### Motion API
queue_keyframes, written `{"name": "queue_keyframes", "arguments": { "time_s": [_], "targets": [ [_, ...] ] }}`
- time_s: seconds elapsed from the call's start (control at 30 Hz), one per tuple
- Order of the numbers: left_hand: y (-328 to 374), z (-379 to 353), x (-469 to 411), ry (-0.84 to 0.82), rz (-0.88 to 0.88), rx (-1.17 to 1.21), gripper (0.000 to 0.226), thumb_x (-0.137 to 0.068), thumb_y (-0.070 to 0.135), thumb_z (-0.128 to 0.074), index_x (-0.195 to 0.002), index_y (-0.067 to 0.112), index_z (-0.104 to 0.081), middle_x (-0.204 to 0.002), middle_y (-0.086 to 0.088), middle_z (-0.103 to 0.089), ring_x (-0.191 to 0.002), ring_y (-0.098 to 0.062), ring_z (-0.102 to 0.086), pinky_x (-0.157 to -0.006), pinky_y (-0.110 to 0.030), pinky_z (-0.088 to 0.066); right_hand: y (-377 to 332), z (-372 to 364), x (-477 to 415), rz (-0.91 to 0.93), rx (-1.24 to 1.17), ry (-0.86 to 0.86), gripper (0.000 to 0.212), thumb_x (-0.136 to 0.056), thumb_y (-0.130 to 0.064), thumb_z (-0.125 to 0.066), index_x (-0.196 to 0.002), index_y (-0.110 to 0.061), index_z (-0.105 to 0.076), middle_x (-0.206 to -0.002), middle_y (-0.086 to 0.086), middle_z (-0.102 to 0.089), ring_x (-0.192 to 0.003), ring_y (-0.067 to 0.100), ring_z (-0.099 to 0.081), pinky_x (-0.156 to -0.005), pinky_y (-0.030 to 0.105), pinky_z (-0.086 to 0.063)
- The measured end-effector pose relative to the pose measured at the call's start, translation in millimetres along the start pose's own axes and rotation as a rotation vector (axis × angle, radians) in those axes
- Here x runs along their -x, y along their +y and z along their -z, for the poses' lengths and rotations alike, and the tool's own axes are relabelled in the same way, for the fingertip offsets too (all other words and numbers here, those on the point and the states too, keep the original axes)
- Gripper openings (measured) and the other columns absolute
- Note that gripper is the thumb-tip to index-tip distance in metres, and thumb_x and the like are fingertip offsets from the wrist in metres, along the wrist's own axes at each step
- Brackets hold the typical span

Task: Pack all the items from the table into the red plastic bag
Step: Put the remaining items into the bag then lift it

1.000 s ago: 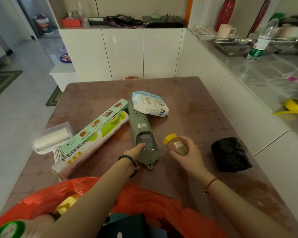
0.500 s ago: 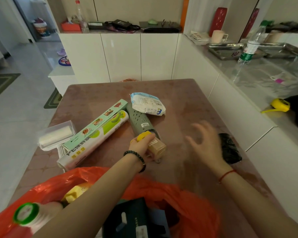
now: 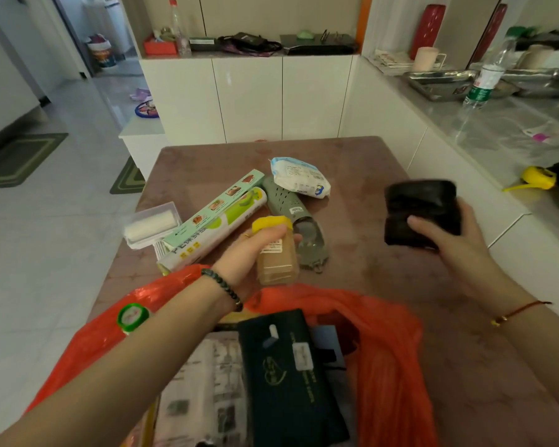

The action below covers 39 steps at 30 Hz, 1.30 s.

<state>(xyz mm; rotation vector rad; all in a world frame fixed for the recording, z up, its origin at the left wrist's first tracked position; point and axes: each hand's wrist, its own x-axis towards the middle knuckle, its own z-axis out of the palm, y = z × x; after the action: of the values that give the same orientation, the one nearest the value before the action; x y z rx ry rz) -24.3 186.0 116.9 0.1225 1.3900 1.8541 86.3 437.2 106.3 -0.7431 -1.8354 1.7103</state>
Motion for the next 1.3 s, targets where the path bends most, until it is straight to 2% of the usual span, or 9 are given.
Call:
{"name": "queue_keyframes", "arguments": {
  "time_s": [0.13, 0.23, 0.43, 0.57, 0.7, 0.87, 1.0, 1.17, 1.3],
  "targets": [
    [5, 25, 36, 0.031, -0.026, -0.091, 0.020, -0.089, 0.026, -0.049, -0.082, 0.015, -0.064, -0.074, 0.002, -0.071, -0.053, -0.009, -0.066, -0.046, -0.025, -0.053, -58, -26, 76, -0.044, -0.326, -0.361, 0.095, -0.037, -0.044, -0.085, -0.124, -0.021, -0.054, -0.110, 0.002, -0.071, -0.098, 0.021, -0.069, -0.072, 0.034, -0.059],
    [0, 30, 58, 0.023, -0.003, -0.095, 0.027, -0.084, 0.034, -0.052, -0.097, 0.010, -0.060, -0.079, 0.000, -0.072, -0.055, -0.011, -0.066, -0.048, -0.023, -0.055, -63, -57, 131, -0.143, -0.423, -0.546, 0.093, -0.045, -0.033, -0.087, -0.128, -0.014, -0.052, -0.118, 0.011, -0.067, -0.104, 0.026, -0.066, -0.081, 0.037, -0.057],
    [-18, 27, 104, -0.120, 0.000, -0.049, 0.065, -0.063, 0.069, -0.037, -0.114, 0.034, -0.058, -0.119, -0.001, -0.065, -0.105, -0.023, -0.064, -0.079, -0.043, -0.056, -57, -103, 195, 0.045, -0.044, -0.399, 0.059, -0.074, -0.024, -0.071, -0.125, -0.031, -0.042, -0.111, -0.020, -0.059, -0.093, -0.016, -0.059, -0.071, 0.003, -0.048],
    [-27, 41, 125, -0.154, -0.017, -0.164, 0.104, -0.042, 0.080, -0.062, -0.133, 0.036, -0.039, -0.134, -0.010, -0.051, -0.116, -0.029, -0.054, -0.077, -0.048, -0.056, -49, -110, 218, 0.191, 0.288, -0.433, 0.064, -0.074, -0.036, -0.070, -0.124, -0.042, -0.031, -0.115, -0.027, -0.050, -0.103, -0.016, -0.051, -0.083, -0.002, -0.039],
    [-34, 39, 141, -0.145, -0.070, -0.204, 0.053, -0.062, 0.043, -0.066, -0.112, 0.036, -0.050, -0.119, -0.007, -0.060, -0.093, -0.020, -0.065, -0.063, -0.037, -0.060, -46, -108, 235, 0.274, 0.485, -0.516, 0.084, -0.077, -0.058, -0.055, -0.144, -0.037, -0.007, -0.134, -0.022, -0.029, -0.124, -0.011, -0.028, -0.102, 0.011, -0.025],
    [-42, 25, 147, -0.076, -0.257, -0.223, 0.037, -0.061, 0.035, -0.077, -0.092, 0.032, -0.059, -0.095, -0.001, -0.064, -0.082, -0.015, -0.064, -0.055, -0.029, -0.056, -45, -86, 239, 0.212, 0.347, -0.615, 0.065, -0.089, -0.059, -0.023, -0.147, -0.034, -0.007, -0.151, -0.016, -0.023, -0.138, -0.008, -0.018, -0.116, 0.023, -0.020],
    [-53, 15, 146, -0.067, -0.250, -0.112, 0.033, -0.059, 0.036, -0.067, -0.087, 0.019, -0.065, -0.082, 0.000, -0.072, -0.079, -0.015, -0.068, -0.066, -0.026, -0.057, -38, -65, 245, 0.172, 0.319, -0.548, 0.072, -0.078, -0.072, -0.024, -0.142, -0.041, -0.014, -0.147, -0.030, -0.020, -0.134, -0.019, -0.015, -0.114, 0.012, -0.016],
    [-76, 18, 144, -0.113, -0.405, -0.439, 0.016, -0.061, 0.026, -0.080, -0.064, 0.025, -0.064, -0.062, 0.014, -0.064, -0.069, -0.002, -0.058, -0.061, -0.012, -0.048, -12, -39, 270, 0.225, 0.581, -0.355, 0.028, -0.091, -0.057, -0.030, -0.119, -0.057, -0.030, -0.130, -0.037, -0.031, -0.128, -0.012, -0.033, -0.101, -0.002, -0.018],
    [-84, 17, 147, -0.139, -0.520, -0.794, 0.021, -0.055, 0.041, -0.081, -0.058, 0.036, -0.061, -0.078, 0.002, -0.062, -0.098, -0.005, -0.050, -0.089, -0.003, -0.031, 17, -16, 282, 0.092, 1.008, -0.072, 0.068, -0.084, -0.042, -0.054, -0.143, -0.039, -0.021, -0.155, 0.008, -0.017, -0.143, 0.027, -0.017, -0.116, 0.039, -0.021]
  ]
}}
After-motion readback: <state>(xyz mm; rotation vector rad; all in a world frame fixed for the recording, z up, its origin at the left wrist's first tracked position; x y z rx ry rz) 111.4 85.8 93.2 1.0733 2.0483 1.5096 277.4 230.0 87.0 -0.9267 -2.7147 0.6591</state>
